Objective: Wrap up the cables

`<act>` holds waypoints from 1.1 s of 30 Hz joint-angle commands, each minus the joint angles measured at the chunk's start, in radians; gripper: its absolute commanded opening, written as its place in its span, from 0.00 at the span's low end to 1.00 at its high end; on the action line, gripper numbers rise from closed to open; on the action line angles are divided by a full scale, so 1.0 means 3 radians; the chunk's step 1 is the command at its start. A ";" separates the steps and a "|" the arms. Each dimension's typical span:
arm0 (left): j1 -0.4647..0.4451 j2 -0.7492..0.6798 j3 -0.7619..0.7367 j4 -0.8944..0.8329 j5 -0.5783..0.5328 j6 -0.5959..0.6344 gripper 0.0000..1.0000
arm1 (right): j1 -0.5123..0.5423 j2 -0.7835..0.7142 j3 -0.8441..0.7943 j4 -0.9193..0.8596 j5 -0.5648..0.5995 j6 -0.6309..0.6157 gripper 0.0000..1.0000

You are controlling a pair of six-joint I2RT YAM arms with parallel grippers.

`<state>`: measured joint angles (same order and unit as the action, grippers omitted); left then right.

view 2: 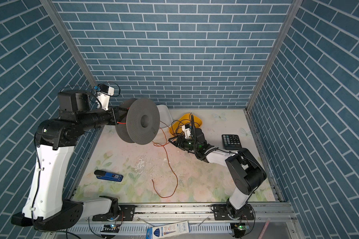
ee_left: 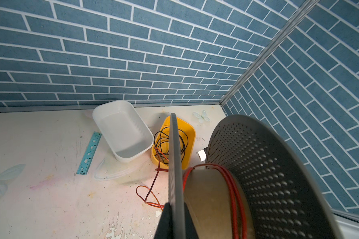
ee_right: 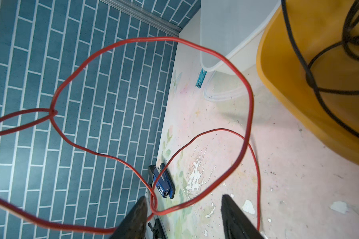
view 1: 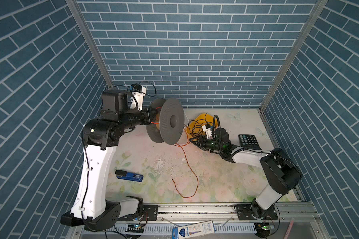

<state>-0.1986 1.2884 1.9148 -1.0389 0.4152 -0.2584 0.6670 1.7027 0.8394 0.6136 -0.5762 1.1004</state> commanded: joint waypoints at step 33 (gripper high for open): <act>0.0018 -0.0056 0.0221 -0.0025 -0.0052 0.0135 0.00 | -0.0385 -0.0839 0.1698 -0.3419 0.0431 -0.2423 0.00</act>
<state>-0.1986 1.2797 1.9347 -1.0916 0.3901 -0.2268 0.5549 1.4406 1.2762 -0.2596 -0.4778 0.5205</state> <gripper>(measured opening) 0.085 0.053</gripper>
